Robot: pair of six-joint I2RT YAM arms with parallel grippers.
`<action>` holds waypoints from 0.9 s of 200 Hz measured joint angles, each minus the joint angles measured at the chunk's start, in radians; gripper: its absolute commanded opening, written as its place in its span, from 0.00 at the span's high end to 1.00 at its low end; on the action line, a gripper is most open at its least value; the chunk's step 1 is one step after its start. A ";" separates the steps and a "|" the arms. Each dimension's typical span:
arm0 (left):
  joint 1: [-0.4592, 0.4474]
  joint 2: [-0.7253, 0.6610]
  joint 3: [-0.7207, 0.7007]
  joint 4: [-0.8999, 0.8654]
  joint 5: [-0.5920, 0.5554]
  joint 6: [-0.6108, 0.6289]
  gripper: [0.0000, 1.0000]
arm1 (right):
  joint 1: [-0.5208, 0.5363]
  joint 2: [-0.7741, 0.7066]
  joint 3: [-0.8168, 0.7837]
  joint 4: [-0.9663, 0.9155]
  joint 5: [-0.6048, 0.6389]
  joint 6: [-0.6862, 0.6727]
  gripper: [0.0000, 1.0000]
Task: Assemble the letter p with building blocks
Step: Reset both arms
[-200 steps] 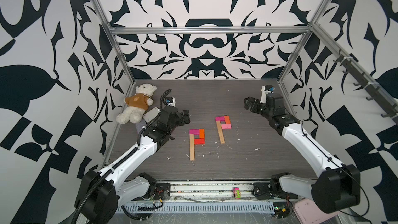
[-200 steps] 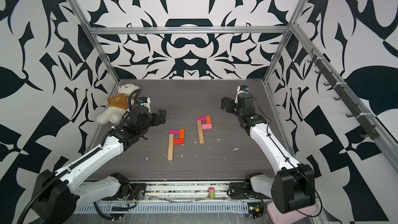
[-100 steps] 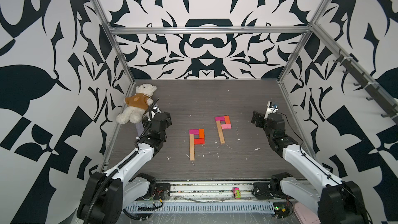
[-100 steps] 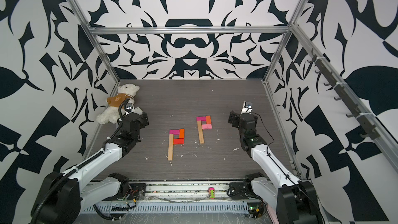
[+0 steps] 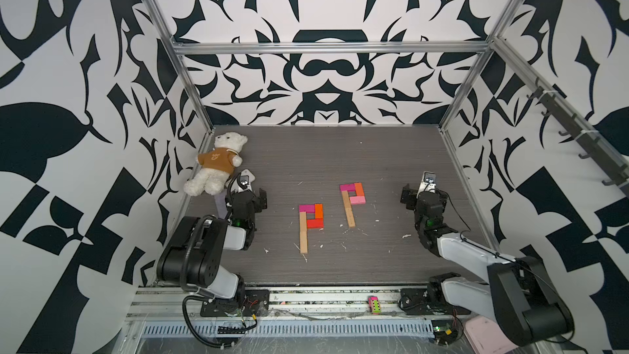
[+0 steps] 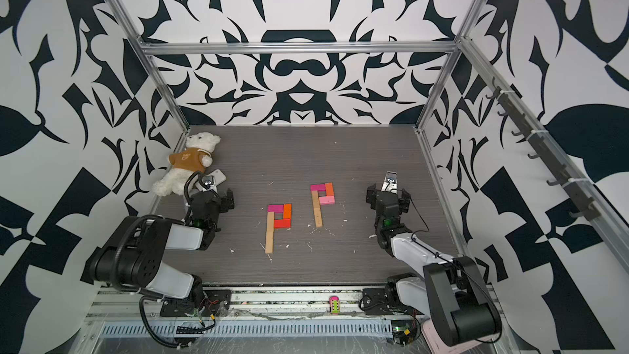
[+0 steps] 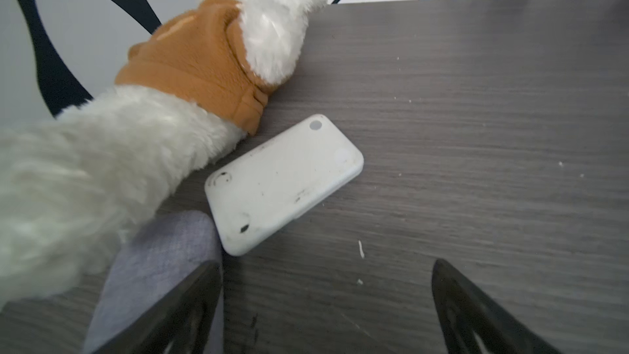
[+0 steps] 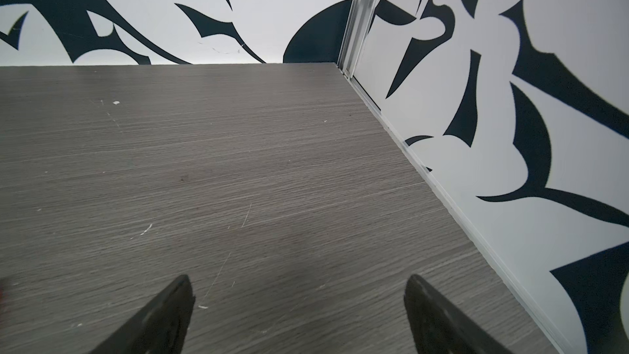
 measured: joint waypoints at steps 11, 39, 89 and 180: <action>0.002 0.032 -0.010 0.045 0.018 0.009 0.01 | -0.012 0.020 0.000 0.025 -0.002 -0.004 0.01; 0.021 0.020 0.028 0.041 0.064 0.009 0.01 | -0.040 0.046 0.000 0.066 -0.007 -0.013 0.01; 0.060 0.013 0.099 -0.004 0.109 -0.003 0.01 | -0.069 0.100 -0.023 0.126 -0.025 -0.024 0.01; 0.060 0.013 0.097 -0.023 0.115 -0.018 0.01 | -0.105 0.379 0.031 0.264 -0.289 -0.060 0.00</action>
